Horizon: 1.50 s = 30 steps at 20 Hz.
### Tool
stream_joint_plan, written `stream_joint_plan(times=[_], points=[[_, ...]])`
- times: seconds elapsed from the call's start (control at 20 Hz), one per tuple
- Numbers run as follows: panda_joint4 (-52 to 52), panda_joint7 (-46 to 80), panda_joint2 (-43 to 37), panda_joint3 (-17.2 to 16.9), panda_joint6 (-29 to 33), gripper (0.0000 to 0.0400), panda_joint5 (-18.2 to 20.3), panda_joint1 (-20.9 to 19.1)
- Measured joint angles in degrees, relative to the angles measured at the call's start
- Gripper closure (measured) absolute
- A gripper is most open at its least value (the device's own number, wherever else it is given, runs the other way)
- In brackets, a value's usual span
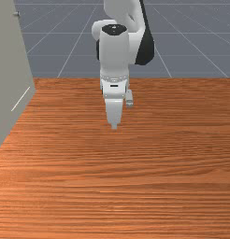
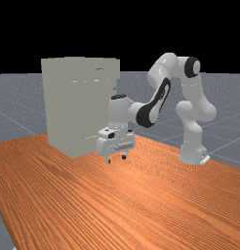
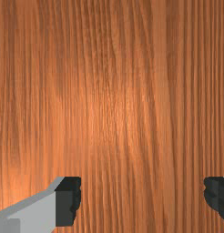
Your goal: Open the drawer
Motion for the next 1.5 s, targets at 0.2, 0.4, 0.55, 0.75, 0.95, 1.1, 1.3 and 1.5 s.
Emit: stream_joint_plan(times=[0.2,0.4,0.55,0.75,0.95,1.1,1.3,1.5], points=[[-0.29,3.02,0.14,-1.99,-2.57,0.0034,-1.90,0.13],[12.16,37.14,-6.21,-5.98,-27.66,0.0313,-3.52,4.52],[18.83,69.60,-6.23,-9.13,-37.54,0.0380,-2.38,7.40],[23.54,92.50,-3.20,-11.68,-44.53,0.0397,0.71,8.35],[24.55,95.53,-4.20,-12.23,-48.14,0.0400,1.35,8.20],[28.09,96.04,-5.51,-12.61,-50.11,0.0400,0.68,8.16],[45.53,96.44,-5.97,-15.49,-53.92,0.0400,0.34,5.01],[59.02,95.57,-4.61,-19.58,-55.97,0.0243,-1.46,-0.30]])
